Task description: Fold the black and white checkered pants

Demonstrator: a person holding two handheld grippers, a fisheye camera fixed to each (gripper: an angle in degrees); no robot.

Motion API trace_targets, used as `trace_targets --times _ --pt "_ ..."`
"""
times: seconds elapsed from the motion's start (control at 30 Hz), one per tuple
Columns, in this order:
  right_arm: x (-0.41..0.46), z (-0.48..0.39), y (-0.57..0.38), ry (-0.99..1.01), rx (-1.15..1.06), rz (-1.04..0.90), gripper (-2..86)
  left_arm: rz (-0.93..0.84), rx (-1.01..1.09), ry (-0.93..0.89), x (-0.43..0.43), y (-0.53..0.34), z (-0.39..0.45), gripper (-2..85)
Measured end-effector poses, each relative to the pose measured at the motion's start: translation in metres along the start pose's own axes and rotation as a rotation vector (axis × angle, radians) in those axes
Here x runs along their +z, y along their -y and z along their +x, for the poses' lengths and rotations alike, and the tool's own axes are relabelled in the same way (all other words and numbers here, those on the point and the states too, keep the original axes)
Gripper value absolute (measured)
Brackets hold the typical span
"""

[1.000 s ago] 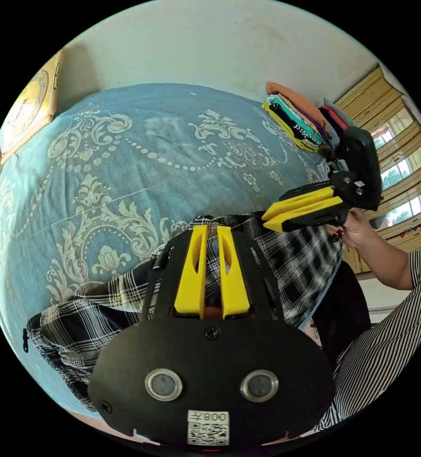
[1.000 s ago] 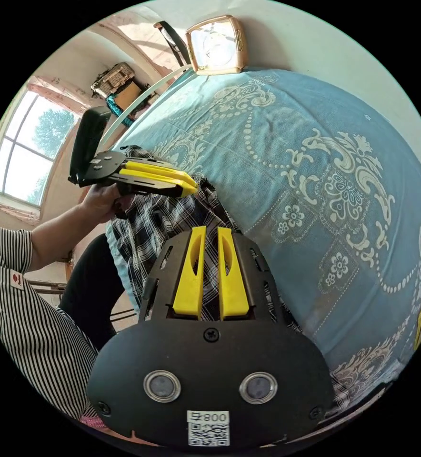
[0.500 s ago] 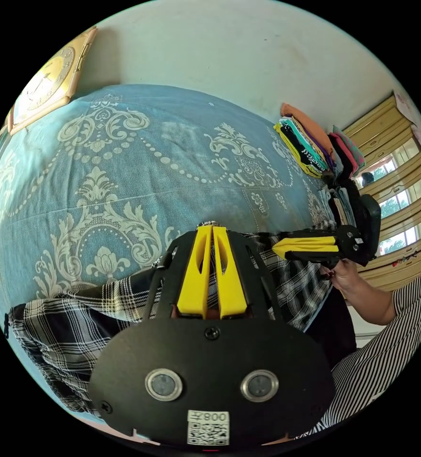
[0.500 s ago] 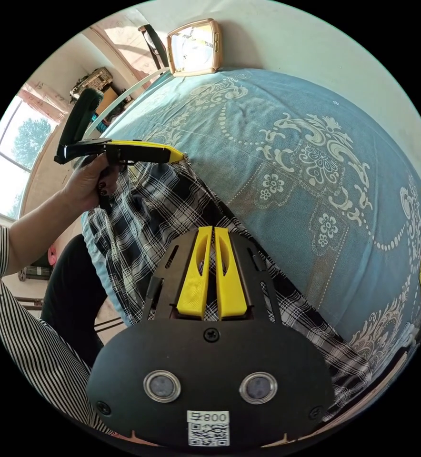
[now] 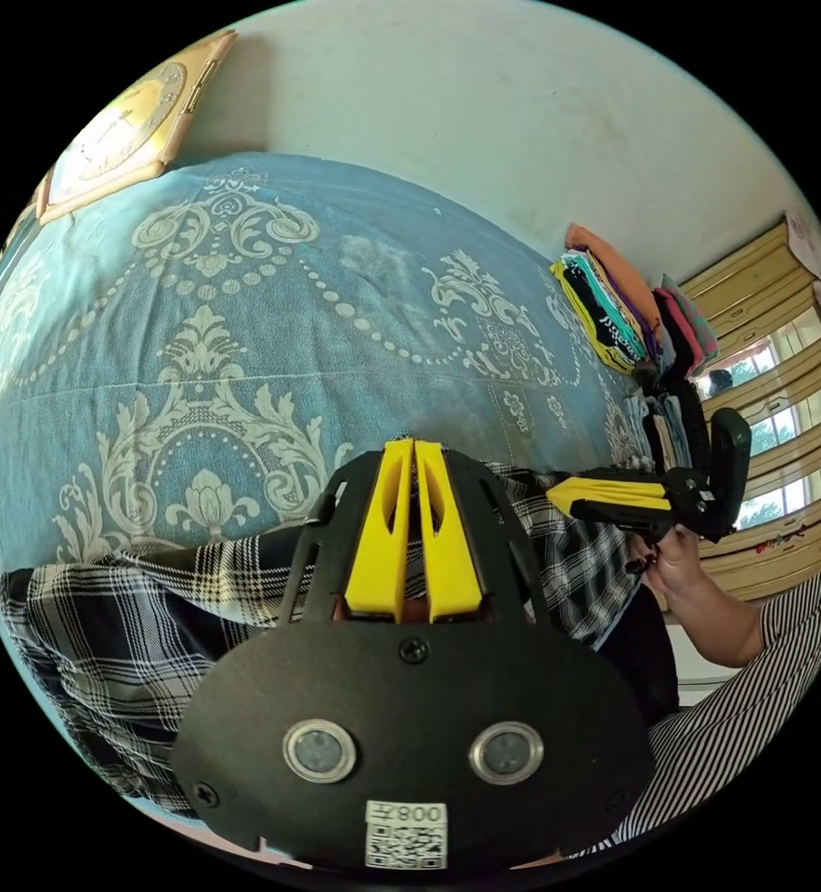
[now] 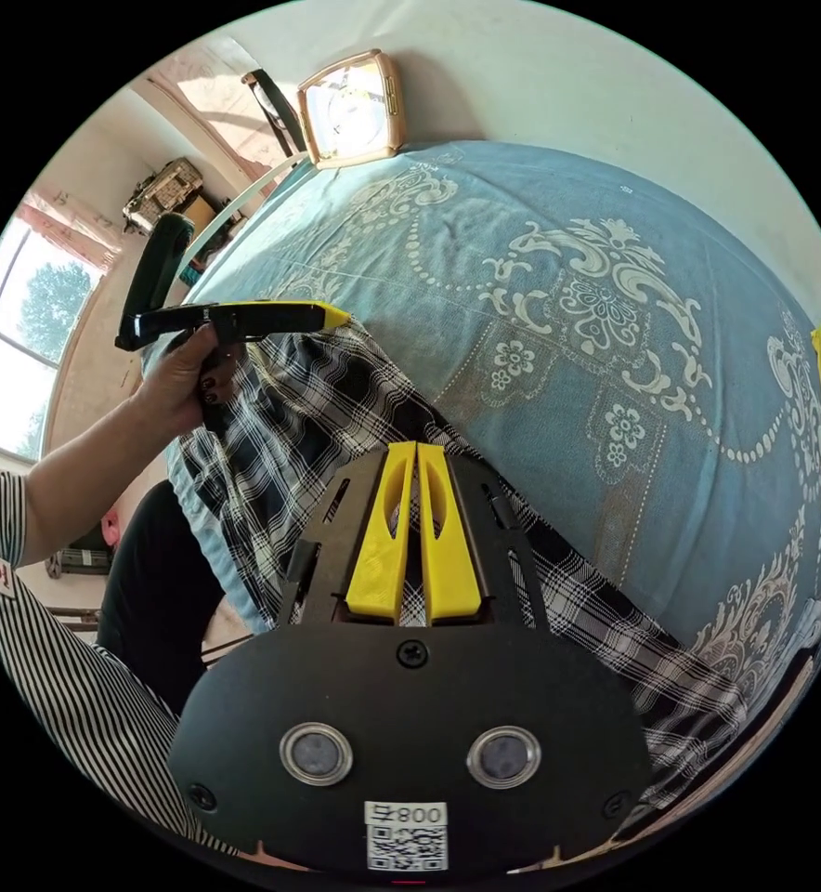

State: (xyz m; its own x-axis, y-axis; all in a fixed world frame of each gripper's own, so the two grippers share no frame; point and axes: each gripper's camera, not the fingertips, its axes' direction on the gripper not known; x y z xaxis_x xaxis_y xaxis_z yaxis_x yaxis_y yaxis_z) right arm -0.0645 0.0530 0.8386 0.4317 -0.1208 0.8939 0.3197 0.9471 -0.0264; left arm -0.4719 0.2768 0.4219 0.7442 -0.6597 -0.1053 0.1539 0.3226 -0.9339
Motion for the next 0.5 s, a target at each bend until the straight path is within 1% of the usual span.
trace_targets --times 0.13,0.2,0.27,0.33,0.4,0.47,0.5 --pt "-0.001 0.004 -0.018 0.041 0.075 0.019 2.0 0.060 -0.051 -0.033 -0.032 -0.028 -0.016 1.0" --pt "-0.002 0.002 -0.032 0.090 0.108 0.027 2.0 0.035 -0.068 -0.043 -0.050 -0.056 -0.022 0.8" --pt "0.001 -0.009 -0.043 0.154 0.079 0.017 1.7 -0.015 -0.058 -0.033 -0.060 -0.080 -0.023 0.6" --pt "0.010 -0.028 -0.053 0.211 0.018 -0.035 1.3 -0.083 -0.072 0.022 -0.066 -0.104 -0.026 0.4" --pt "0.028 -0.055 -0.068 0.252 -0.060 -0.125 0.8 -0.144 -0.089 0.063 -0.072 -0.133 -0.033 0.3" --pt "0.041 -0.071 -0.081 0.249 -0.098 -0.184 0.5 -0.205 -0.119 0.124 -0.073 -0.151 -0.041 0.2" --pt "0.050 -0.077 -0.088 0.227 -0.104 -0.220 0.4 -0.185 -0.122 0.091 -0.077 -0.162 -0.046 0.2"
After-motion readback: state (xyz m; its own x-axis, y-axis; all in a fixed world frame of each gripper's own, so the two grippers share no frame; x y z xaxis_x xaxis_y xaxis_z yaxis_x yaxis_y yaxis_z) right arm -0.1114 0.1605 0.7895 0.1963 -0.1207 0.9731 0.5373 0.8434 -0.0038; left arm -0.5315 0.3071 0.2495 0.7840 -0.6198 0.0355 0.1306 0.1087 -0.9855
